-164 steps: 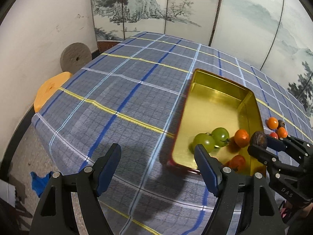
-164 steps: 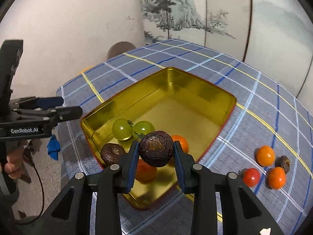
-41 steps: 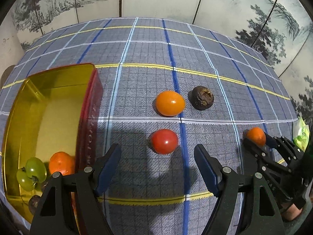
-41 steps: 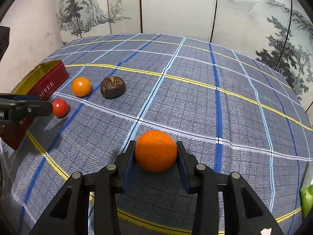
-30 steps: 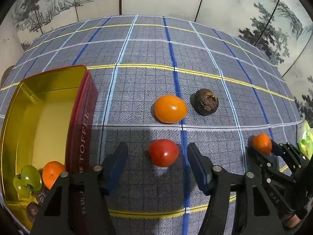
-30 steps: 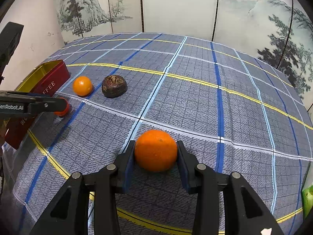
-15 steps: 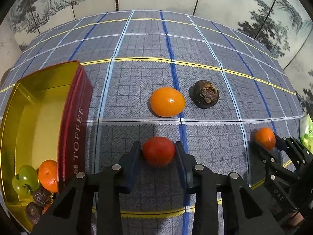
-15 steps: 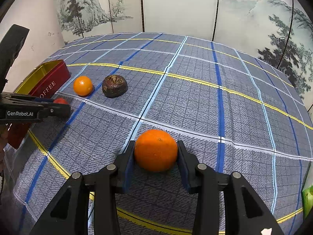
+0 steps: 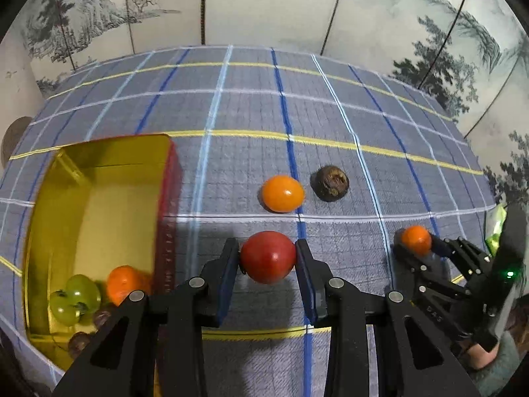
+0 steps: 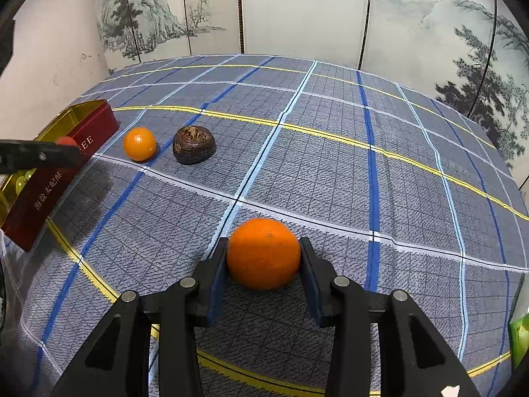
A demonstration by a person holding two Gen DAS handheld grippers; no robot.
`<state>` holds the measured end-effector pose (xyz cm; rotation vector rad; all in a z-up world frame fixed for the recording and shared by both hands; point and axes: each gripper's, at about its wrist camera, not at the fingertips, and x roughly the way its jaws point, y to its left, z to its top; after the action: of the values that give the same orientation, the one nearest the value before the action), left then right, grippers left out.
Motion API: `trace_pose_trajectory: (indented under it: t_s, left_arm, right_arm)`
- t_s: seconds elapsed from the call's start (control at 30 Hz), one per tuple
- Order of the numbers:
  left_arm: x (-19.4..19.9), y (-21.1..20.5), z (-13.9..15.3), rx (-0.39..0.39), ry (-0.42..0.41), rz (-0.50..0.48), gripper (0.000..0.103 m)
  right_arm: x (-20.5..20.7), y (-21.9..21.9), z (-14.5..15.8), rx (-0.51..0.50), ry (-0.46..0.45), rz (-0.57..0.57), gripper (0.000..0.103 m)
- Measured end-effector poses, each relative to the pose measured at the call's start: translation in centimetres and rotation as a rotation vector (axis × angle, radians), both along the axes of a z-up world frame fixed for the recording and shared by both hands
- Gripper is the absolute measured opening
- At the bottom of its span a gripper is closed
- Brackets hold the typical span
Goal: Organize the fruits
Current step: 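Grasp the red tomato with the left gripper while the right gripper holds the mandarin, then carry the red tomato with the left gripper into the tin and release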
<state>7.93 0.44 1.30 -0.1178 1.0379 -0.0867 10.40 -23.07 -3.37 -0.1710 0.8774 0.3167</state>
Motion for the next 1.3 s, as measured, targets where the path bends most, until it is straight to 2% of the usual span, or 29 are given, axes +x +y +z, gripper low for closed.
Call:
trace_pose_trajectory:
  t_s: [0.3, 0.5, 0.63, 0.87, 1.3]
  left_arm:
    - [-2.1, 6.1, 2.3, 0.039, -0.044, 0.115, 0.036]
    - [-4.2, 10.9, 2.2, 0.064, -0.035, 0.199, 0.036]
    - [-5.7, 12.7, 1.4, 0.078, -0.012, 0.229, 0.036]
    - [-7.3, 13.3, -1.1, 0.07, 0.051, 0.231, 0.036]
    - [-7.6, 13.4, -2.5, 0.063, 0.073, 0.222, 0.036]
  right_arm:
    - [0.0, 0.0, 0.0, -0.001, 0.0, 0.0, 0.038]
    - [0.0, 0.1, 0.0, -0.002, 0.0, 0.0, 0.038]
    - [0.0, 0.1, 0.0, -0.003, -0.001, 0.0, 0.038]
    - [0.0, 0.1, 0.0, -0.004, -0.001, 0.0, 0.038]
    - [0.0, 0.2, 0.0, -0.006, -0.002, -0.001, 0.038]
